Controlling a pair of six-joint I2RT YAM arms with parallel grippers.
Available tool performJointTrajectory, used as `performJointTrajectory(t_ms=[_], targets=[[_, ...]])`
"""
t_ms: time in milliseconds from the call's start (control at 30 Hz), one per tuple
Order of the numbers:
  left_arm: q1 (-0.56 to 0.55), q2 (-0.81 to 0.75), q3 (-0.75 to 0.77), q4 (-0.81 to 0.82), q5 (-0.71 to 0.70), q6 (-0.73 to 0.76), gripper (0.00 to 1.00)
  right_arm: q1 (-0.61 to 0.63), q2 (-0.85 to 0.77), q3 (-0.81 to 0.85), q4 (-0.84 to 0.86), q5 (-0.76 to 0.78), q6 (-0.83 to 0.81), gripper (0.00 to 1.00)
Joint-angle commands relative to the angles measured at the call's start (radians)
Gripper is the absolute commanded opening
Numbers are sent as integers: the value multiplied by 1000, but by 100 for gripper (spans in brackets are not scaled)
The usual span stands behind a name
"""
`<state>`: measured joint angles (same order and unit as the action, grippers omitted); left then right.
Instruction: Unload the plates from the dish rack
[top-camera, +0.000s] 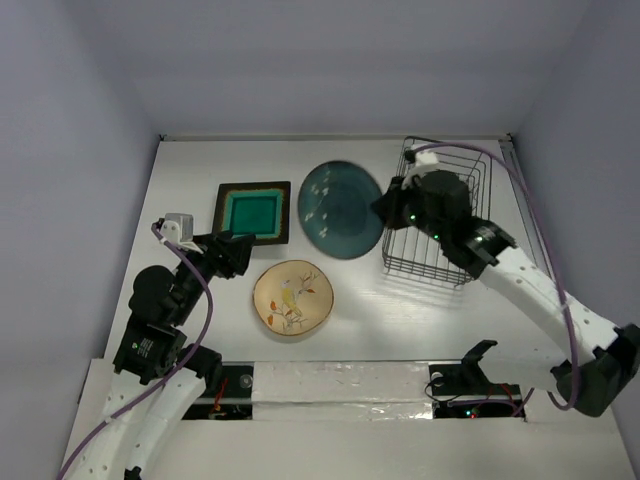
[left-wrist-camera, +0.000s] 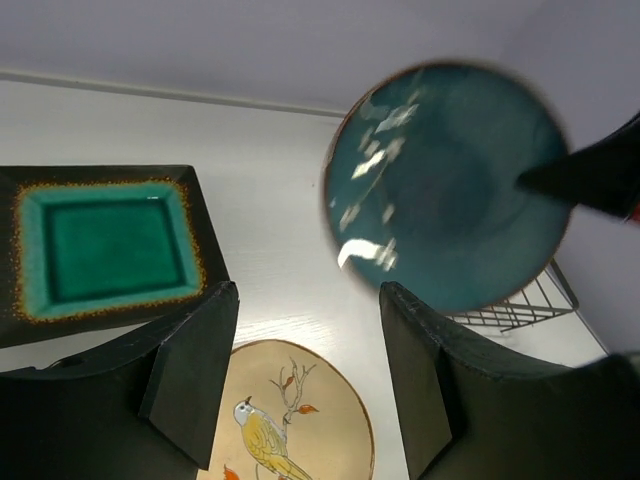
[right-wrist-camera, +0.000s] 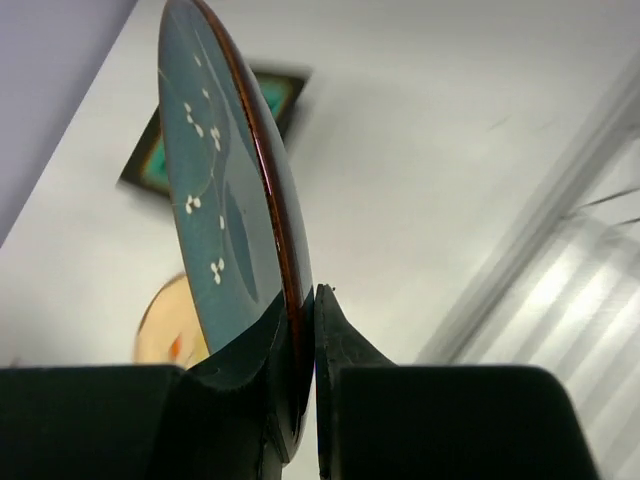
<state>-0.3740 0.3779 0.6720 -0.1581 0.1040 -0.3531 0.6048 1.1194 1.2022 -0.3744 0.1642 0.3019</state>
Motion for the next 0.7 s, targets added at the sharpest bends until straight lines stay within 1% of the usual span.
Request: performJointTrajectory(t_ms=[0,33,67,133,233,300,333,367,433,667], targets=[[-6,0,26,35,-33,-9,56,74,57,-94,339,-307,175,0],[-6,-7,28,32,-44,-7,56,87,84,-114,417,-331,186,0],[-6,-17,28,29,-64,-4,56,96,100,-137,457,-392,203,0],[-6,-27,29,22,-90,-3,56,119,150,-199,575,-477,284,0],[-6,-28,21,22,-95,-3,56,150,204,-239,662,-509,315,0],[-6,-25,21,20,-95,-3,56,162,270,-251,693,-567,335,0],[-6,-24,21,20,-93,-4,56,162,289,-260,725,-575,342,0],[-6,-24,20,20,-127,-3,56,173,316,-271,744,-578,350,0],[-6,-25,20,17,-130,-4,56,173,344,-289,775,-586,376,0],[-6,-30,18,14,-139,-6,57,173,454,-314,793,-623,419,0]])
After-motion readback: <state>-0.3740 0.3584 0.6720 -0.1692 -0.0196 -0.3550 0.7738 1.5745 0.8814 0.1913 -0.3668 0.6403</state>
